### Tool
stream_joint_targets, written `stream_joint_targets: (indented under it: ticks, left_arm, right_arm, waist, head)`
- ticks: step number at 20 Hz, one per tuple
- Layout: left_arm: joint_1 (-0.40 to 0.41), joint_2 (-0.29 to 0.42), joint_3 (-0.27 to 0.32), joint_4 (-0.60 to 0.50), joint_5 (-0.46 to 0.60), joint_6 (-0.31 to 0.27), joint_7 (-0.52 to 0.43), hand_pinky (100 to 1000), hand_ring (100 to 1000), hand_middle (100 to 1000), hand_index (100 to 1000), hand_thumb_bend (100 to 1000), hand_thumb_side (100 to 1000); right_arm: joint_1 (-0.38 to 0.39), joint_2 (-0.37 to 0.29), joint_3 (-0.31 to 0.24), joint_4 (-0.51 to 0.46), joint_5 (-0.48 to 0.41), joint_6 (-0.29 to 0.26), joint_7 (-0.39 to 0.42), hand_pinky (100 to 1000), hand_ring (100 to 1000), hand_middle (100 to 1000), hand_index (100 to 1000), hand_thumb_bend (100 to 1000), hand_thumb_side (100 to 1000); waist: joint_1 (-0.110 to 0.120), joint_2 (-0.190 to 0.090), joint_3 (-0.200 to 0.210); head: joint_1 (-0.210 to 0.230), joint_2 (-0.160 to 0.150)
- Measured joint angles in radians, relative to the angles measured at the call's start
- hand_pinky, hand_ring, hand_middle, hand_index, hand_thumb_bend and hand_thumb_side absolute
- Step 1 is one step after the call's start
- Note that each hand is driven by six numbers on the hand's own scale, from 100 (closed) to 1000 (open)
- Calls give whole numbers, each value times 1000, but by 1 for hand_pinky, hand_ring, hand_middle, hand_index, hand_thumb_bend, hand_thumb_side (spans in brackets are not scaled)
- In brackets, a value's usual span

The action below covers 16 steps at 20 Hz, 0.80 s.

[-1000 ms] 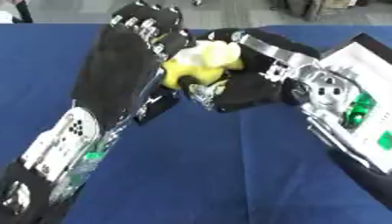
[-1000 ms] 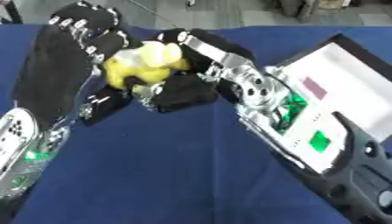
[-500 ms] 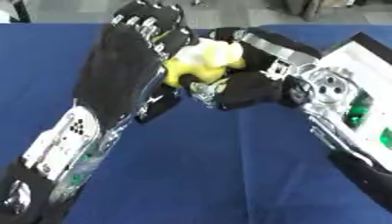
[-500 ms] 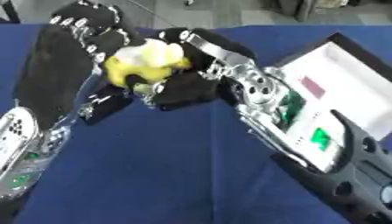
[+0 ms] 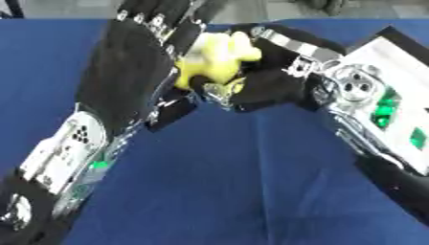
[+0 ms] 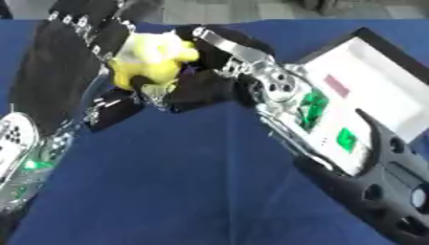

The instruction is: Pick up the objects with one hand, pass them to the other hand, and then place them into the box on the other side of the table.

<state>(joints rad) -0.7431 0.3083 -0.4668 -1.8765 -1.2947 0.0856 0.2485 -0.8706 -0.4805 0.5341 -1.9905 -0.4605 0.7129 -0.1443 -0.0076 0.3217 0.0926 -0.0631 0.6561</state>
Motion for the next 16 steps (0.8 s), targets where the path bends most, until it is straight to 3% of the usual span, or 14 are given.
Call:
stream_joint_targets:
  ticks: [5, 8, 13, 16]
  left_arm:
    - [16, 0, 4, 0, -5, 34, 14, 811, 813, 822, 903, 840, 345]
    - [42, 15, 12, 0, 13, 50, 28, 804, 800, 808, 891, 731, 389]
    - [110, 85, 39, -6, 121, 93, 61, 788, 773, 778, 872, 661, 429]
    - [154, 133, 61, -20, 191, 113, 82, 786, 767, 774, 870, 666, 452]
  right_arm:
    - [10, -5, -7, 0, -18, -7, -24, 615, 629, 315, 325, 237, 100]
    - [22, -28, -28, 0, -20, -16, -42, 615, 628, 315, 326, 229, 100]
    - [58, -79, -80, 0, -35, -34, -91, 616, 627, 316, 327, 219, 100]
    - [80, -109, -118, 0, -61, -51, -125, 612, 626, 315, 326, 219, 100]
  waist:
    - [1, 0, -2]
    - [5, 0, -5]
    - [12, -4, -7]
    - [14, -6, -11]
  head:
    - [-1, 0]
    - [-3, 1]
    - [-16, 1]
    - [-22, 1]
